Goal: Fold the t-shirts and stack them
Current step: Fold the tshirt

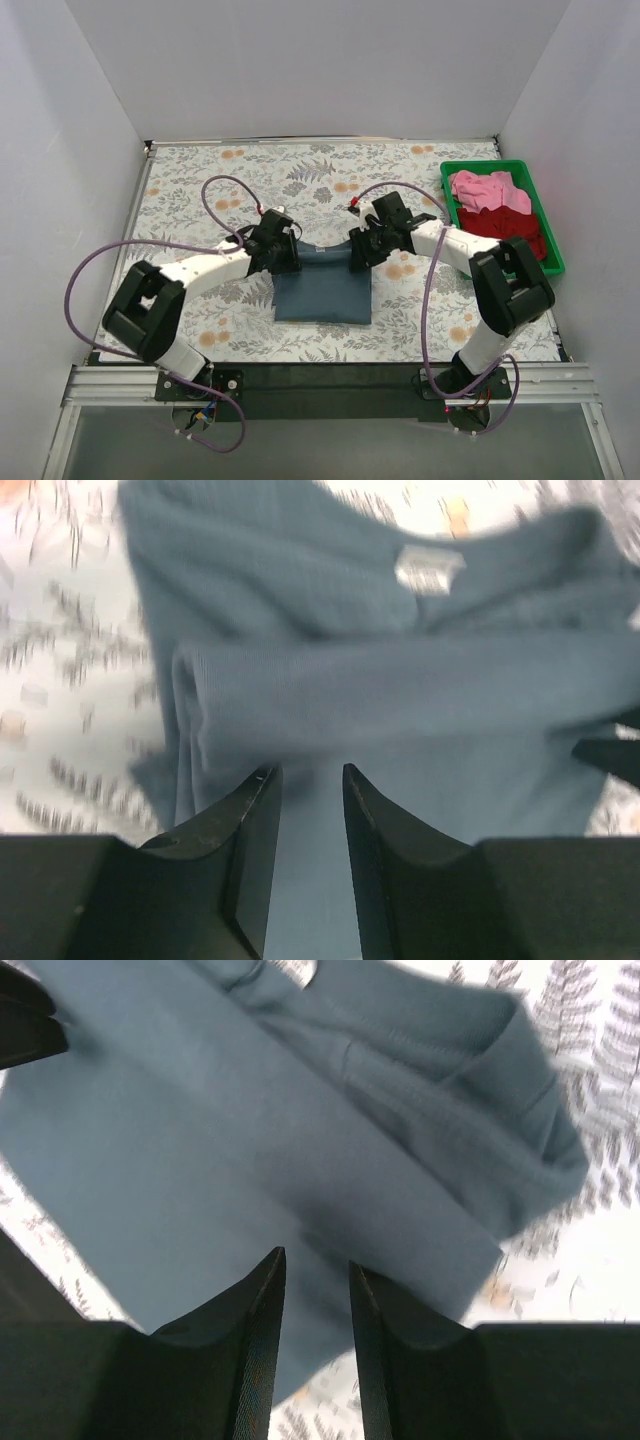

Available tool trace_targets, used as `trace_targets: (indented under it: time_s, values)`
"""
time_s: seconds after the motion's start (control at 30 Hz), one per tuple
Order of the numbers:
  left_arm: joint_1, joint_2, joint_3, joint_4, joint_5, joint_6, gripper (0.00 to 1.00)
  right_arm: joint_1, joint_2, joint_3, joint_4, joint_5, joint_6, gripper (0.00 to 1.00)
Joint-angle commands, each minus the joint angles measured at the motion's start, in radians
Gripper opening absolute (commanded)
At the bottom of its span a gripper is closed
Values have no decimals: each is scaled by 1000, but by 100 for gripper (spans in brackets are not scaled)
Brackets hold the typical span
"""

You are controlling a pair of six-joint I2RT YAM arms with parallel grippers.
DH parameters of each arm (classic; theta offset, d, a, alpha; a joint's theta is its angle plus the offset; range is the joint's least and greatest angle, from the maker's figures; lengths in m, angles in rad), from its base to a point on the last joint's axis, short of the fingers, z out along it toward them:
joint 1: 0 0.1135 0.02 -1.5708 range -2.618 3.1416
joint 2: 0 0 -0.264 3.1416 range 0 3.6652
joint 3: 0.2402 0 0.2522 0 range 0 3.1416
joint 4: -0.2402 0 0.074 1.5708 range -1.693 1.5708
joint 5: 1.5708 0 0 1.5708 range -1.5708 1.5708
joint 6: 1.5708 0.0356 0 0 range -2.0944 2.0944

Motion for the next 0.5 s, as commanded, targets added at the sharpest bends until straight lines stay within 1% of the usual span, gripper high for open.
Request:
trace_targets:
  time_s: [0.0, 0.03, 0.13, 0.2, 0.3, 0.33, 0.43, 0.47]
  values:
    - [53, 107, 97, 77, -9, 17, 30, -30, 78, 100, 62, -38, -21, 33]
    - [89, 173, 132, 86, 17, 11, 30, -42, 122, 127, 64, -41, -21, 32]
    - [165, 248, 179, 82, 53, -7, 32, -96, 179, 158, 84, -67, -13, 32]
    - [189, 277, 217, 74, 106, -18, 38, -131, 190, 187, 85, -98, 5, 32]
    - [197, 245, 236, 65, 147, -18, 47, -153, 170, 201, 102, -142, 26, 32]
    - [197, 230, 229, 65, 178, -27, 54, -153, 149, 195, 110, -168, 45, 32]
    - [197, 157, 193, 102, 212, -50, 59, -154, 104, 152, 186, -221, 115, 32]
    - [196, 140, 183, 116, 219, -55, 60, -153, 93, 138, 250, -244, 137, 33]
